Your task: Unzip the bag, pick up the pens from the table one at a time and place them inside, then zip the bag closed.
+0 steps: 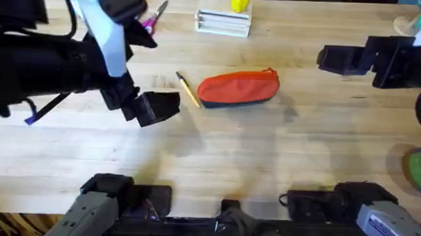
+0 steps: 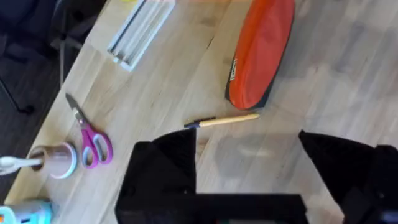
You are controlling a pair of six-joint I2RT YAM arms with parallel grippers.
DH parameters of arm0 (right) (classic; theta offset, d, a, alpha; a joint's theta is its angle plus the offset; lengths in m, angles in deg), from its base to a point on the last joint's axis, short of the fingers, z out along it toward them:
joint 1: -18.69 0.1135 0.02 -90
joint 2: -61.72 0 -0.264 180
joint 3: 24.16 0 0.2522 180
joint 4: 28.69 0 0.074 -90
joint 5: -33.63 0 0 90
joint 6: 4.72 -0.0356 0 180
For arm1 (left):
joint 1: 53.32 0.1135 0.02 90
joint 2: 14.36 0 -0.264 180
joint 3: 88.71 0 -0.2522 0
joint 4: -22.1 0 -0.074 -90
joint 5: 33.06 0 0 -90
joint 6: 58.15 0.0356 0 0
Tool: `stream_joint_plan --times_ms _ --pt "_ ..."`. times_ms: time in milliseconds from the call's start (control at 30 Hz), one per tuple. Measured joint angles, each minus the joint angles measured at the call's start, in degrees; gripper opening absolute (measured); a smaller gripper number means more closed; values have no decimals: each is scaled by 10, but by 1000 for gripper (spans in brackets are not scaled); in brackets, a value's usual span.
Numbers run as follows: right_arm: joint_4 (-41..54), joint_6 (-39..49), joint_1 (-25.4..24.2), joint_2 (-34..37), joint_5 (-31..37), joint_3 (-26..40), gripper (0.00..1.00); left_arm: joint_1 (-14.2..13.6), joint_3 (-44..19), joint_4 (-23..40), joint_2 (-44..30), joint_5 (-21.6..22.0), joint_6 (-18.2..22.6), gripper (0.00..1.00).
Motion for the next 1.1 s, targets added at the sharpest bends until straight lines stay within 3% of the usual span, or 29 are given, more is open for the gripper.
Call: stream_joint_plan --times_ms 133,333,800,1100 --pt "0 0 0 0 -4 2 995 -19 0 -15 -31 -22 45 993" --pt "0 2 0 0 -6 2 996 -29 0 -68 -135 -65 68 993" --pt "0 8 0 0 -5 2 997 -29 0 -135 -329 -164 73 993" --pt "0 13 0 0 -5 2 997 -42 0 -154 -404 -181 73 993"
